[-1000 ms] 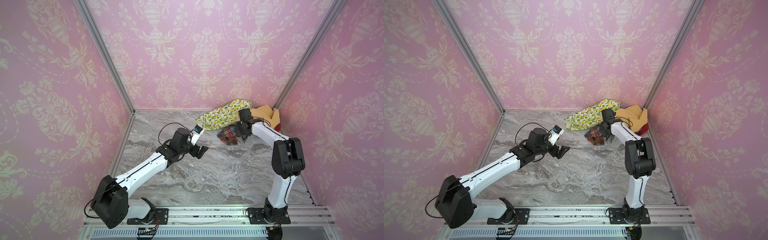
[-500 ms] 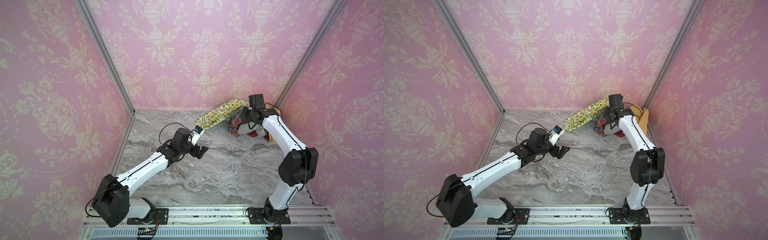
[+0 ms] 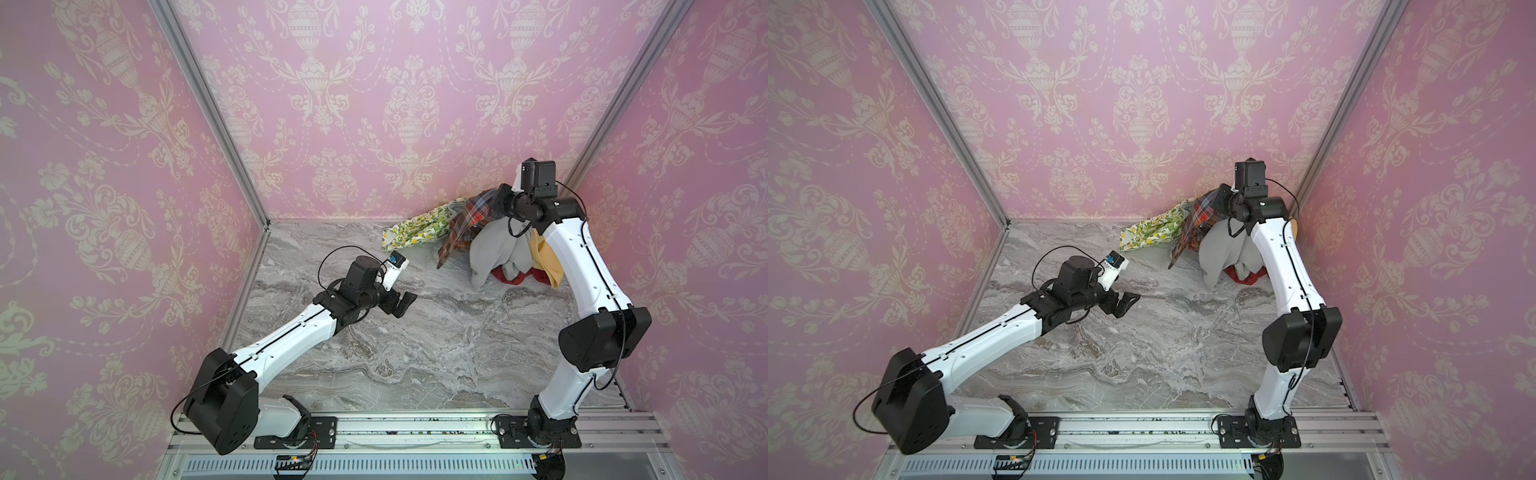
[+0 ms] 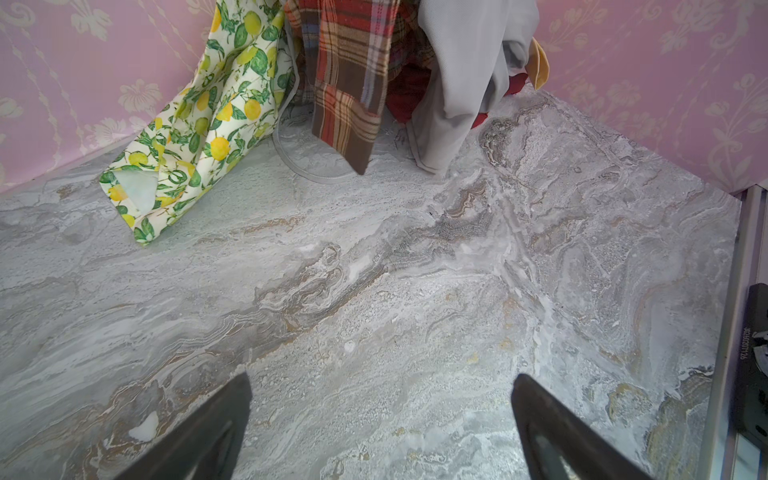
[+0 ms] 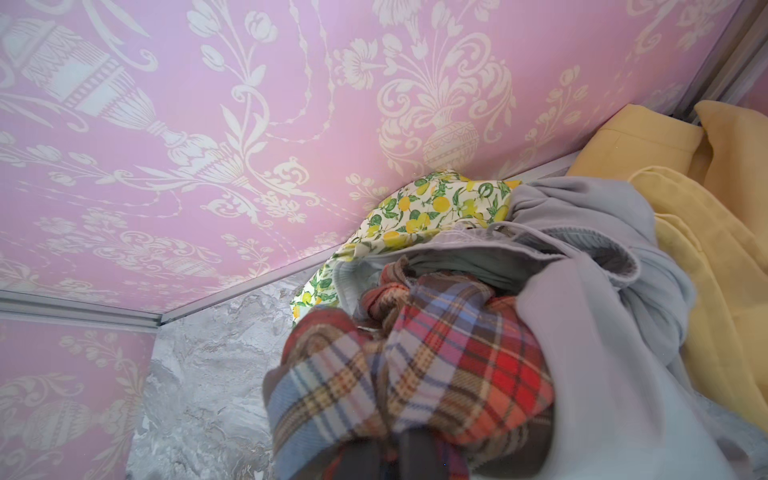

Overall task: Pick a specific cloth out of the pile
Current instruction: 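Lift the plaid shirt up out of the pile with the right gripper, then grasp the hanging plaid shirt with the left gripper beside the right gripper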

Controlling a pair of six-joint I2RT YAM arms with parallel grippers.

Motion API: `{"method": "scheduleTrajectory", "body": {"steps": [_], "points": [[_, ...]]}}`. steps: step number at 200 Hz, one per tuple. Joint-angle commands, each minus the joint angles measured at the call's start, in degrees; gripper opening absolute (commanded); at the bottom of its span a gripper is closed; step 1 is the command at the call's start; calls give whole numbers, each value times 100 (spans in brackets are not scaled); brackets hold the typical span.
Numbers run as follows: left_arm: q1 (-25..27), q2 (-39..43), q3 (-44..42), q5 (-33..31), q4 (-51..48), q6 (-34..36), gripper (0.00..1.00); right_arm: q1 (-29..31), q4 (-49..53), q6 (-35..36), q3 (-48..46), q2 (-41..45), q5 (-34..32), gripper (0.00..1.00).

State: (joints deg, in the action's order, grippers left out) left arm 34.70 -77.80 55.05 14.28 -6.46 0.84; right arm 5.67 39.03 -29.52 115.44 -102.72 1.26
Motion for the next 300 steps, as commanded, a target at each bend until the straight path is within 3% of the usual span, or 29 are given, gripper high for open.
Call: {"method": "scheduleTrajectory", "body": {"steps": [1,78,133,186,251,300], "points": [[19,37,24,-95,71,109,99,-9,-551,-134,532,272,306,0],[19,98,6,-251,132,93,99,-18,-2205,-661,332,668,1017,0],[19,-196,372,-755,603,-420,99,319,-2402,-504,-123,1005,1140,0],[19,-618,690,-1196,1939,-871,99,725,-2404,-225,-693,1368,1106,0],[15,-976,895,-537,3326,-763,99,1086,-2473,-18,-1539,1659,930,0],[45,-1835,1570,107,3794,-704,99,1413,-2490,-19,-1600,1594,726,0]]}}
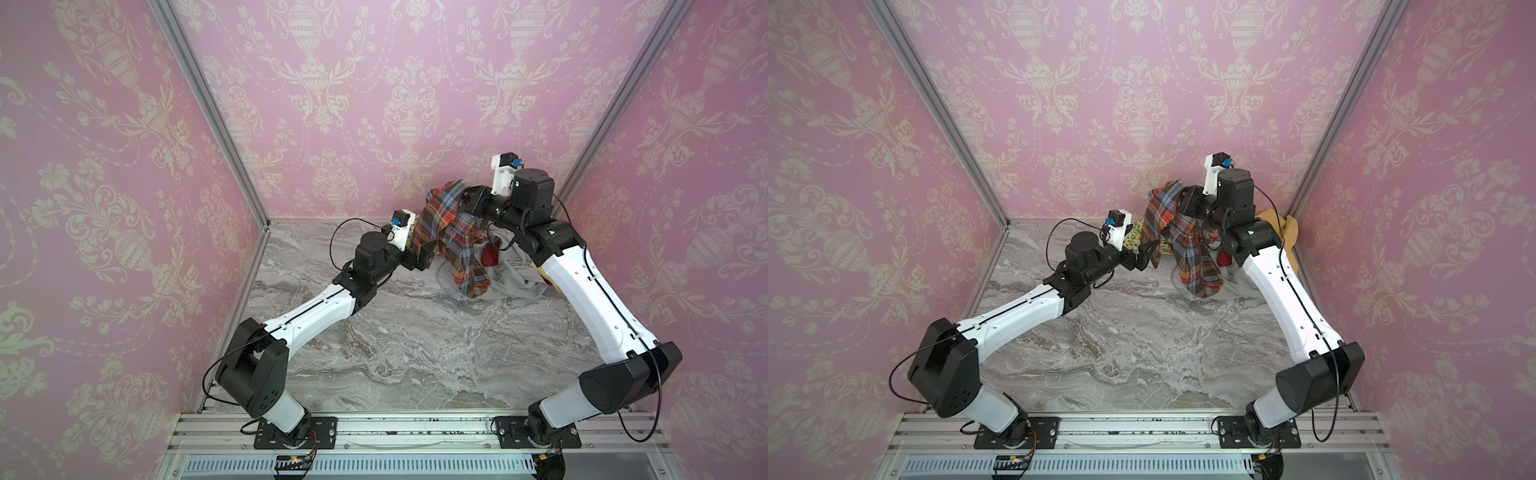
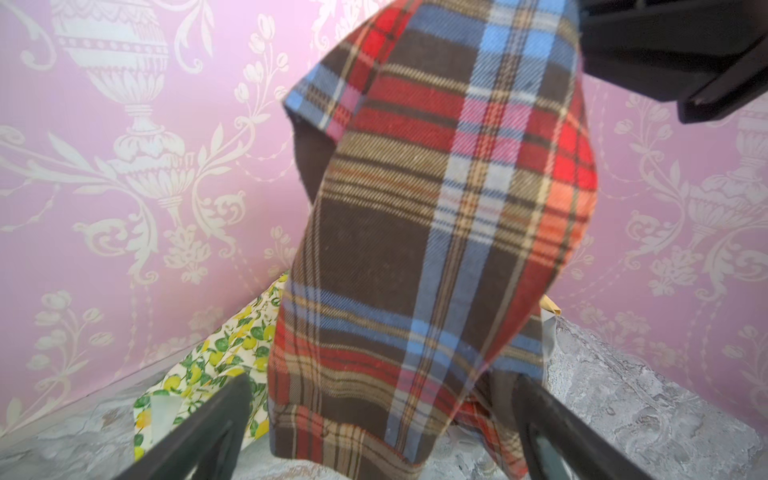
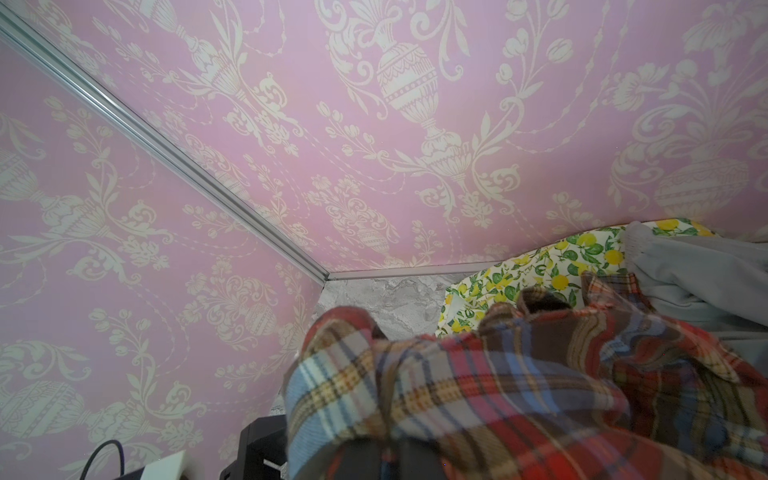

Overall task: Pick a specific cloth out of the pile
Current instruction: 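Grasp the hanging plaid shirt with the left gripper beside the right gripper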

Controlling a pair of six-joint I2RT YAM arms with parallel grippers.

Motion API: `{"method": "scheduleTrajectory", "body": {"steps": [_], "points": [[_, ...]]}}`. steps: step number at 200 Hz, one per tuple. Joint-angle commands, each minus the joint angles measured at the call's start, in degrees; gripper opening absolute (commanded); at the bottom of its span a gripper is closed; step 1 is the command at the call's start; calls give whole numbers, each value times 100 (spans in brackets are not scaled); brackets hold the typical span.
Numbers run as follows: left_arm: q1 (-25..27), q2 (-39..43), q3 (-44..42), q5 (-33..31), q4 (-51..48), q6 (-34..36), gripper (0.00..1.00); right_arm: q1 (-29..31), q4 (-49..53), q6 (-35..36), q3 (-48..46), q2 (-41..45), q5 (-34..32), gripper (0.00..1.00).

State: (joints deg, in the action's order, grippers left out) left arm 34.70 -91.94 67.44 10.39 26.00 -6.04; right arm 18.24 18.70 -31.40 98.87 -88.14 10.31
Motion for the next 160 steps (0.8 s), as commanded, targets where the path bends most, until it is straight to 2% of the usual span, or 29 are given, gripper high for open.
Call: {"method": "scheduleTrajectory", "body": {"steps": [1,55,86,109,124,160], "points": [[45,-443,340,511,560,-27,99,164,-456,165,60,138,-183,0],[275,-1563,548,1145,2044,-534,99,259,-435,85,114,72,-564,0],[342,-2088,559,1356,3140,-1103,99,259,-448,124,115,36,-730,0],[436,-2372,799,1375,3261,-1191,99,254,-550,40,1,17,-774,0],[507,-2504,984,1249,3136,-1092,99,259,-585,-2,-46,16,-784,0],[533,-2939,1505,204,2740,-862,99,259,-744,-94,-281,136,-857,0]]}}
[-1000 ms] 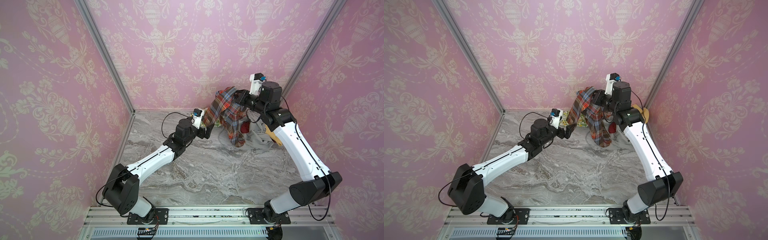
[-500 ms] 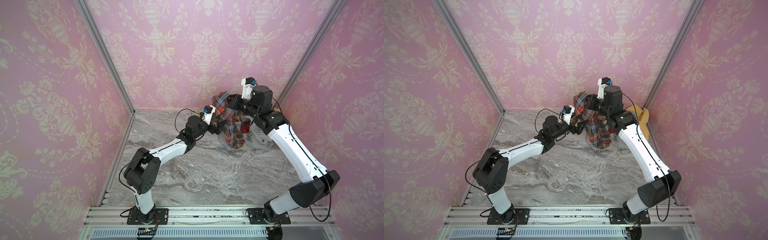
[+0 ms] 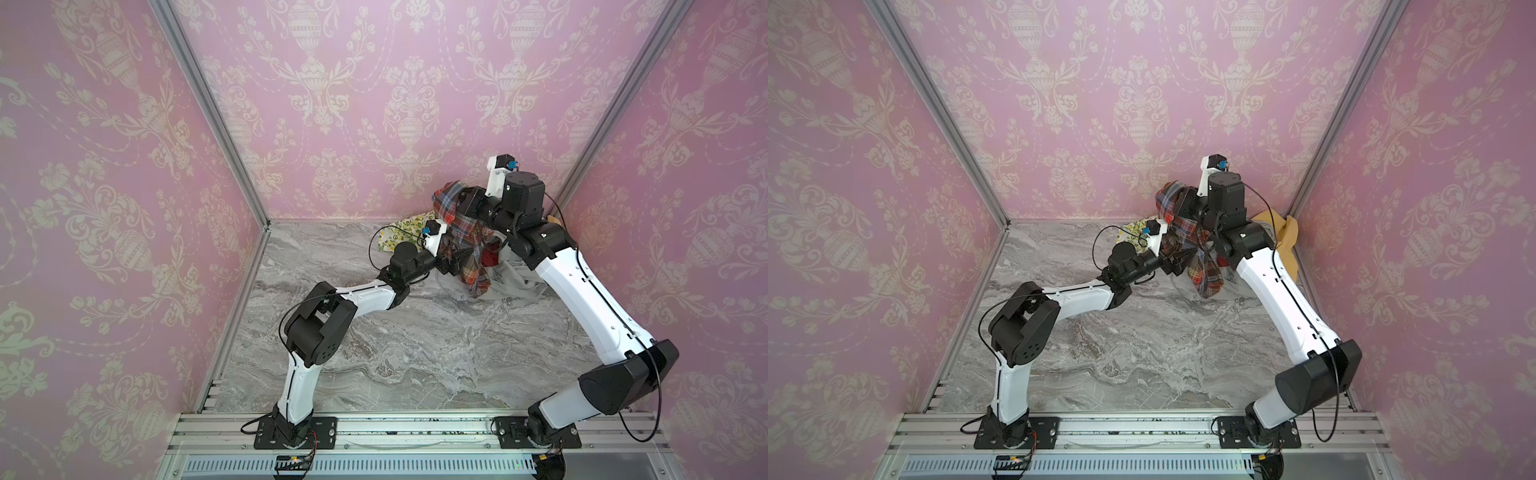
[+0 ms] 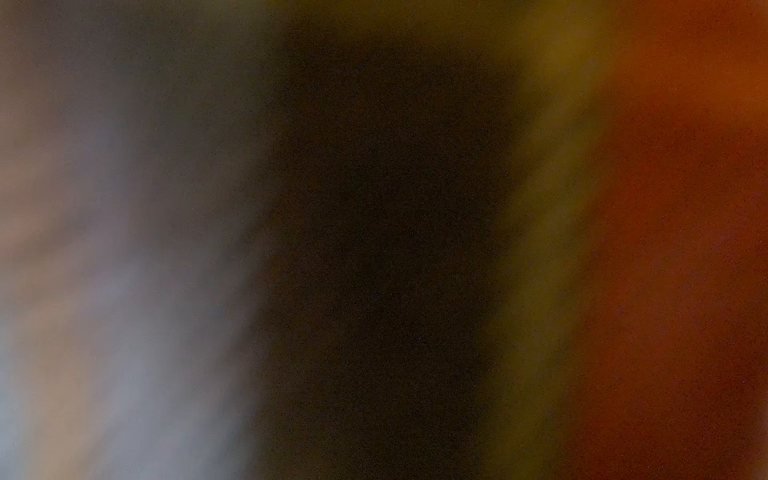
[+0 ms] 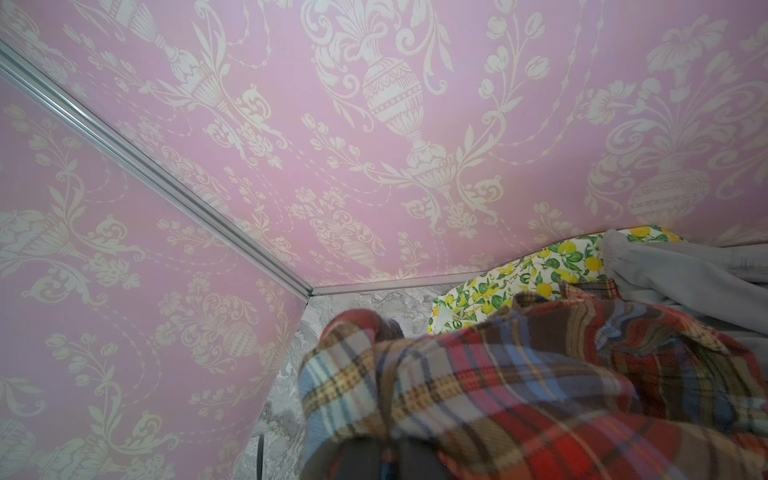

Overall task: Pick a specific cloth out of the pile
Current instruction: 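Grasp the hanging plaid shirt with the left gripper beside the right gripper, then carry the plaid shirt away with the left gripper while the right gripper releases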

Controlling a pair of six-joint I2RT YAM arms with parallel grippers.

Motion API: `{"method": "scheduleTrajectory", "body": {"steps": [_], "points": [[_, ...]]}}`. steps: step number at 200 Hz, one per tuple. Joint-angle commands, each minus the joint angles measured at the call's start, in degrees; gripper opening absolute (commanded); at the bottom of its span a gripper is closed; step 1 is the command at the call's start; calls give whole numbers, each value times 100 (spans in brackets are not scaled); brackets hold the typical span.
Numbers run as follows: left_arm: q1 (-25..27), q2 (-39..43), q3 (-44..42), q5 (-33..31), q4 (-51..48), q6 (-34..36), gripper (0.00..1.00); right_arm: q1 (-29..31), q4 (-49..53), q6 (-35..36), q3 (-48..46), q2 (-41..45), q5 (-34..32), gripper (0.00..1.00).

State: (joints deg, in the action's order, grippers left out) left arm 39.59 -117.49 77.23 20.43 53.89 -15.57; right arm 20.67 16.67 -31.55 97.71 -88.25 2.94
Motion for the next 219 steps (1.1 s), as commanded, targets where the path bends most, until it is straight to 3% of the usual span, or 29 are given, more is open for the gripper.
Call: {"method": "scheduleTrajectory", "body": {"steps": [1,10,19,46,48,119,136,200,219], "points": [[42,-400,541,-814,-56,94,99,16,-546,-79,-169,149,-119,0],[51,-517,688,-908,-80,117,93,21,-555,-92,-221,176,-148,0],[51,-632,857,-995,-89,71,79,16,-558,-97,-276,197,-183,0],[44,-815,1077,-975,188,-130,2,8,-492,-91,-388,233,-306,0],[47,-807,1069,-978,209,-139,0,8,-485,-89,-399,239,-326,0],[-84,47,665,-752,-217,-138,0,-463,-398,-199,-1252,552,-329,3],[-156,292,588,-613,-290,-171,0,-599,-485,-132,-1635,708,-179,15],[-469,1402,424,-479,-996,14,0,-727,-531,679,-2455,1181,576,77],[-620,1752,416,-482,-1440,9,0,-728,-571,905,-2557,1287,844,88]]}}
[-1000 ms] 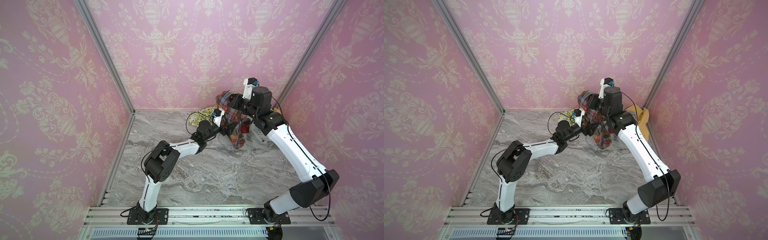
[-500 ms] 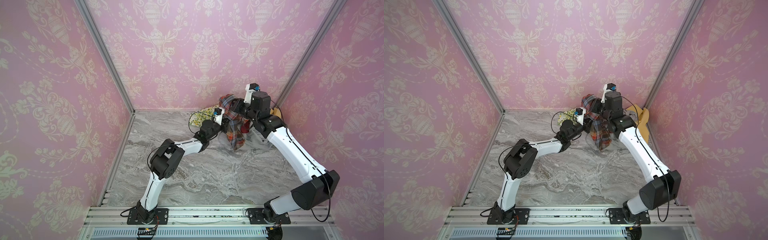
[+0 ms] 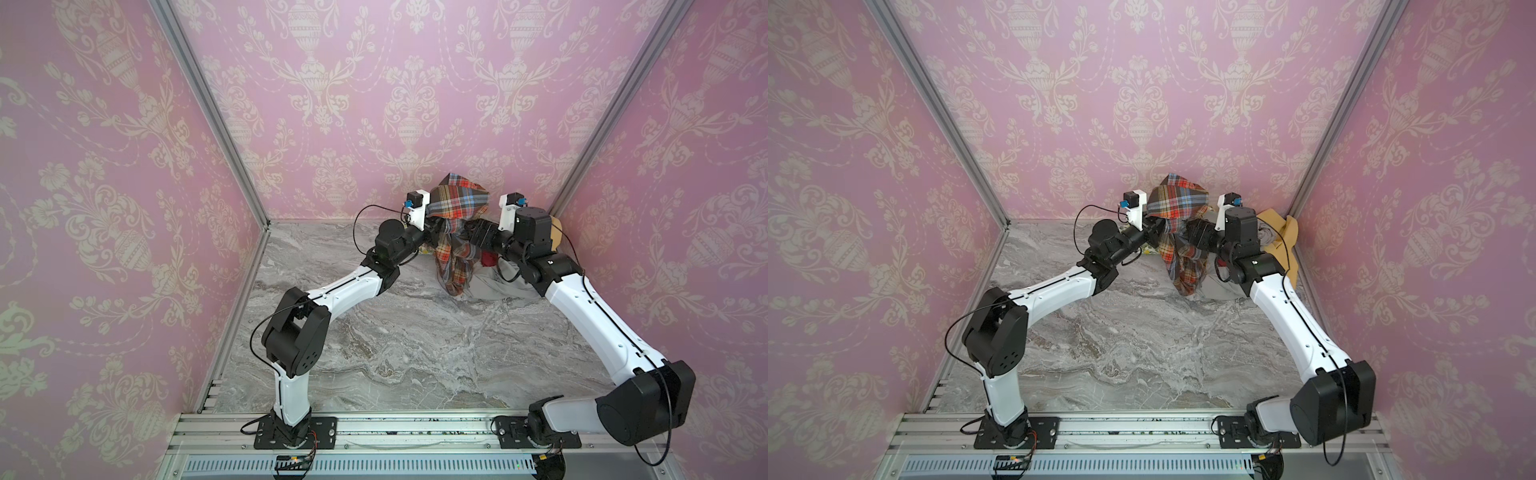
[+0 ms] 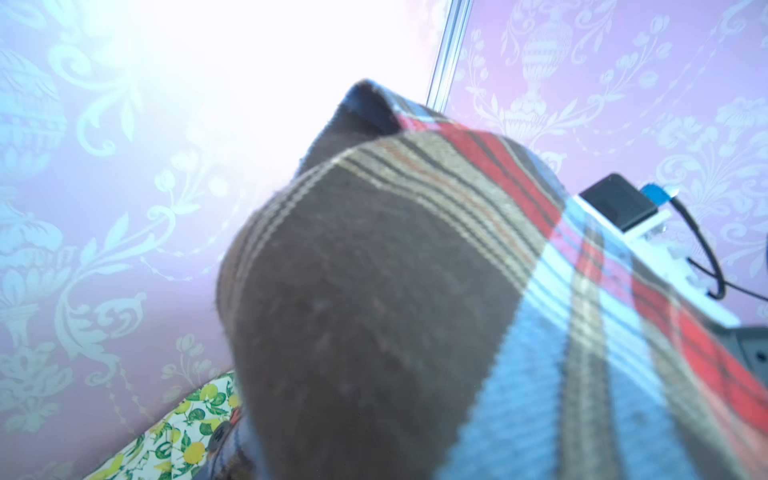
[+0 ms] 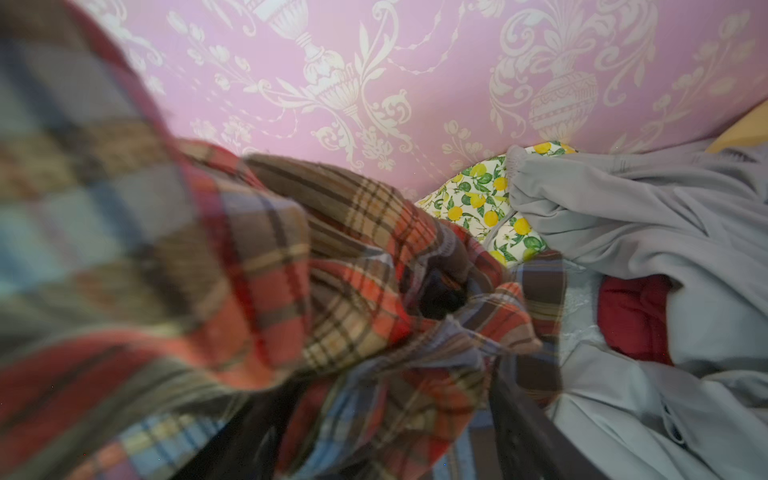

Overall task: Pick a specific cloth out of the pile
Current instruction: 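Carry the plaid shirt away with the left gripper while the right gripper releases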

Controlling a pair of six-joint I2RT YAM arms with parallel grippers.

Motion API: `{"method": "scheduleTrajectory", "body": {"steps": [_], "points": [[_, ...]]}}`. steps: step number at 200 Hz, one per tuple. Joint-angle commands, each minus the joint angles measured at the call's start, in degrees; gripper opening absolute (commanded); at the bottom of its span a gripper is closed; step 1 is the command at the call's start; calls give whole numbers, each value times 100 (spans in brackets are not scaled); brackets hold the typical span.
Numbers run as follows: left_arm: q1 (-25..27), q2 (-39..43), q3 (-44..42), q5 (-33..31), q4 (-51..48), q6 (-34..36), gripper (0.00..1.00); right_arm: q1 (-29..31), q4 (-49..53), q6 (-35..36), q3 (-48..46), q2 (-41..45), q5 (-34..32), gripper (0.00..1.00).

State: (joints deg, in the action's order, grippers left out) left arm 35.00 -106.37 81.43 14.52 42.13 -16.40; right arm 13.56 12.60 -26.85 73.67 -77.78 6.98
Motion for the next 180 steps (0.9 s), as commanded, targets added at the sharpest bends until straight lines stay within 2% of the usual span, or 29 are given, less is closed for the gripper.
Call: {"method": "scheduleTrajectory", "body": {"steps": [1,23,57,119,180], "points": [[-169,664,-8,105,-287,93,0,-19,-167,444,-161,247,451,88],[-371,1058,-22,47,-886,111,0,-11,-376,573,-387,391,671,96],[-714,1790,-176,-210,-1793,274,0,6,-645,707,-590,534,999,100],[-1557,3032,-594,-819,-3227,627,0,480,-805,998,-854,349,858,100],[-2727,4352,-818,-1000,-4327,693,0,1033,-1080,1058,-842,-42,739,100]]}}
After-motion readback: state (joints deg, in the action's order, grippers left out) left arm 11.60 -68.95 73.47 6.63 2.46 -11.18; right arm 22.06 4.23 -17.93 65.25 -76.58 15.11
